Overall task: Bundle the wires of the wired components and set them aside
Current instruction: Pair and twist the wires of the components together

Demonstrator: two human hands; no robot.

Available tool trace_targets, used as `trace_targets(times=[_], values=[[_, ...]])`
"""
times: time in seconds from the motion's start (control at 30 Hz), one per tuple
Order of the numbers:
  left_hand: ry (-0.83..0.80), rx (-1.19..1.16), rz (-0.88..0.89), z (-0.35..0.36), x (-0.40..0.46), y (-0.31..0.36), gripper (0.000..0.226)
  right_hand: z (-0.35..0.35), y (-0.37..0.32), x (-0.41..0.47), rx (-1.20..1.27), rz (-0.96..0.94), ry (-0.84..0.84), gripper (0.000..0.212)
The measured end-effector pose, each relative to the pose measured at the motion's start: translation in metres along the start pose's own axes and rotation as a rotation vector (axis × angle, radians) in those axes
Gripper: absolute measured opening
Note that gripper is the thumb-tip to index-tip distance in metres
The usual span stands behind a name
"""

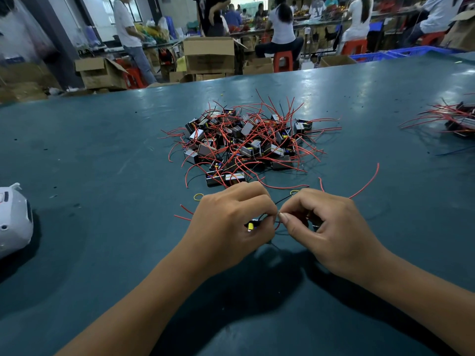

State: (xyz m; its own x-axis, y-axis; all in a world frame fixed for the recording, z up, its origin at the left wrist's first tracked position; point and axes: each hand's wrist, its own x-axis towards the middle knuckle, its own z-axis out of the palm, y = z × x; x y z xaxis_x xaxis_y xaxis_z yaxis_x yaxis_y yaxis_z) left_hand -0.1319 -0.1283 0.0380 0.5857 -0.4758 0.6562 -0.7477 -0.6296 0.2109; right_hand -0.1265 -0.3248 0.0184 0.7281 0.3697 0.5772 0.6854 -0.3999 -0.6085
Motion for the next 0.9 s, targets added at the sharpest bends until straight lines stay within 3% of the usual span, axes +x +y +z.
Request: trace_targets(times=[0.3, 0.9], values=[[-0.081, -0.09, 0.014, -0.012, -0.001, -0.018, 0.016, -0.003, 0.004, 0.002, 0.007, -0.024, -0.036, 0.007], [-0.147, -0.104, 0.101, -0.017, 0.003, -0.018, 0.009, -0.003, 0.003, 0.002, -0.044, -0.127, -0.128, 0.008]])
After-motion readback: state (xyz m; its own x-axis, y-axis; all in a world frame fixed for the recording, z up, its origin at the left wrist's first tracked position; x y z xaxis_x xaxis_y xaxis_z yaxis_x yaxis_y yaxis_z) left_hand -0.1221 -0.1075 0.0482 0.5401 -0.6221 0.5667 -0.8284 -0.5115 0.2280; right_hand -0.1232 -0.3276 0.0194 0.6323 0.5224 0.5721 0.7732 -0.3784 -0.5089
